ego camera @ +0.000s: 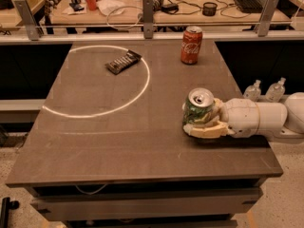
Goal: Place green can upright
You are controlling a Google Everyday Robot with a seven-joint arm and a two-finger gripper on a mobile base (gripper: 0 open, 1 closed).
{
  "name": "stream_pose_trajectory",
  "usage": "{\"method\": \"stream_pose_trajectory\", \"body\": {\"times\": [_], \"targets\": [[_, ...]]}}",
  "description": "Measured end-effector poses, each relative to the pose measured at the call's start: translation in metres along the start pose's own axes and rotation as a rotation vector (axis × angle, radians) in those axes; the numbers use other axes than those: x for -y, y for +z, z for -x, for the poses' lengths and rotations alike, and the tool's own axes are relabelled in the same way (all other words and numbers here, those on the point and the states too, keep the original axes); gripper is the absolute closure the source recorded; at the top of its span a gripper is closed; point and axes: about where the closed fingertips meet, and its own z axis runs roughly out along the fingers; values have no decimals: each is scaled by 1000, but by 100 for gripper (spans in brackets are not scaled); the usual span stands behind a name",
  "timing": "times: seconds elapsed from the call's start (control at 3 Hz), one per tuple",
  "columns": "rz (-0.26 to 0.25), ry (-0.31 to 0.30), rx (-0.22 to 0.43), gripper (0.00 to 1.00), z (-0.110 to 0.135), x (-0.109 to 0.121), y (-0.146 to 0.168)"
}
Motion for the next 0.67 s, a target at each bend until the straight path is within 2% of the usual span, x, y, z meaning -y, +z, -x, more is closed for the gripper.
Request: {"method": "stream_pose_trajectory", "body": {"times": [0.33,0.67], "targets": [[-2,-5,-38,100,7,3,3],[-2,-13,-107,100,16,2,11]]}}
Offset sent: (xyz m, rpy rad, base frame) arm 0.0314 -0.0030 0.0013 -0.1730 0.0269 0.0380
